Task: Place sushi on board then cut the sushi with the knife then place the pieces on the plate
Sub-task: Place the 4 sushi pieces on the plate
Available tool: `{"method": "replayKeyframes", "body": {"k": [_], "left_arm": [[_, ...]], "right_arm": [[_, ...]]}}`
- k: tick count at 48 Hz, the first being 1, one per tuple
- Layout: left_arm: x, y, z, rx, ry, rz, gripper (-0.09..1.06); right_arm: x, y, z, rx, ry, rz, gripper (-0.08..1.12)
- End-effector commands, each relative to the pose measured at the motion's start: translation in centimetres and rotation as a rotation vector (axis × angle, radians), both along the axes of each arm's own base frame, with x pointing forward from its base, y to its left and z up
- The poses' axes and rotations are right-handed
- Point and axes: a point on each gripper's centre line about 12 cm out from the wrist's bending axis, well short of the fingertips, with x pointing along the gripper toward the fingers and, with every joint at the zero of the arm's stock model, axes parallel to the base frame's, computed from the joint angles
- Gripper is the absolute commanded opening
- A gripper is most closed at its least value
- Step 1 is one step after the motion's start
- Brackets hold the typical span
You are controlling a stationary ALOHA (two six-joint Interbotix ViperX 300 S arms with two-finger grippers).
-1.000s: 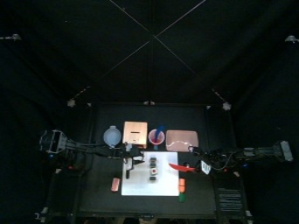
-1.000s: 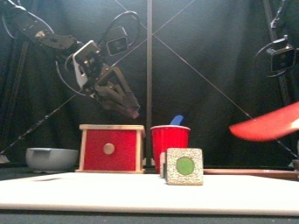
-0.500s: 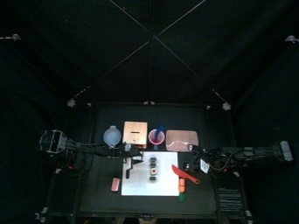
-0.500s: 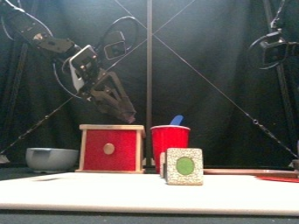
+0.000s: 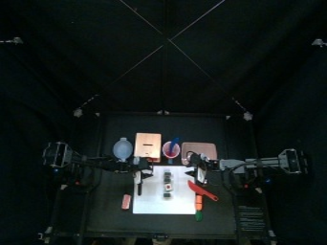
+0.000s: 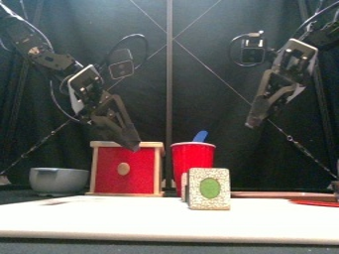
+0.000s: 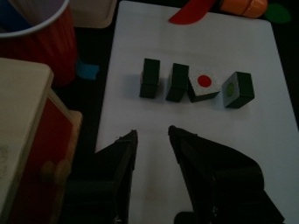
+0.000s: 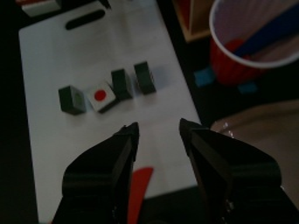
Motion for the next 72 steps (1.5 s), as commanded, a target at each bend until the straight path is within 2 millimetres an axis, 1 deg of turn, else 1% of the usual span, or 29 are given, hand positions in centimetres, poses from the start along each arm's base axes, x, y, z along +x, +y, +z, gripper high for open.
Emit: {"method": "replayKeyframes", "body": {"k": [1,14,20,23,29,40,64,69,72], "left_arm": [[0.1,0.3,0.7,0.003,-0.027,0.008,0.75],[0.1,0.3,0.8,0.023,-0.028,-0.008,0.75],[-0.1,0.3,0.6,0.021,-0.019,-0.008,0.75],[-0.1,0.3,0.5,0.021,-0.016,-0.008,0.75],[-0.2,0.4,0.4,0.023,-0.013,-0.008,0.75],[-0.3,0.4,0.1,0.021,-0.004,-0.006,0.75],[-0.4,0.5,-0.2,0.021,0.007,-0.005,0.75],[-0.4,0.5,-0.3,0.02,0.01,-0.004,0.75],[-0.4,0.5,-0.2,0.02,0.008,-0.004,0.75]], "right_arm": [[2.3,-0.1,0.6,-0.007,-0.045,0.008,0.79],[7.4,-0.3,-1.7,-0.016,0.021,0.022,0.79],[8.9,-0.1,-2.6,-0.02,0.054,0.031,0.79],[9.4,0.0,-3.0,-0.02,0.075,0.033,0.79],[9.6,-0.4,-3.9,-0.019,0.129,0.023,0.79],[10.3,-0.2,-5.2,-0.019,0.173,0.03,0.79],[11.0,-0.6,-7.1,-0.039,0.24,0.037,0.78],[11.4,-0.6,-7.3,-0.044,0.242,0.043,0.73],[11.6,-0.4,-7.1,-0.042,0.237,0.043,0.65]]}}
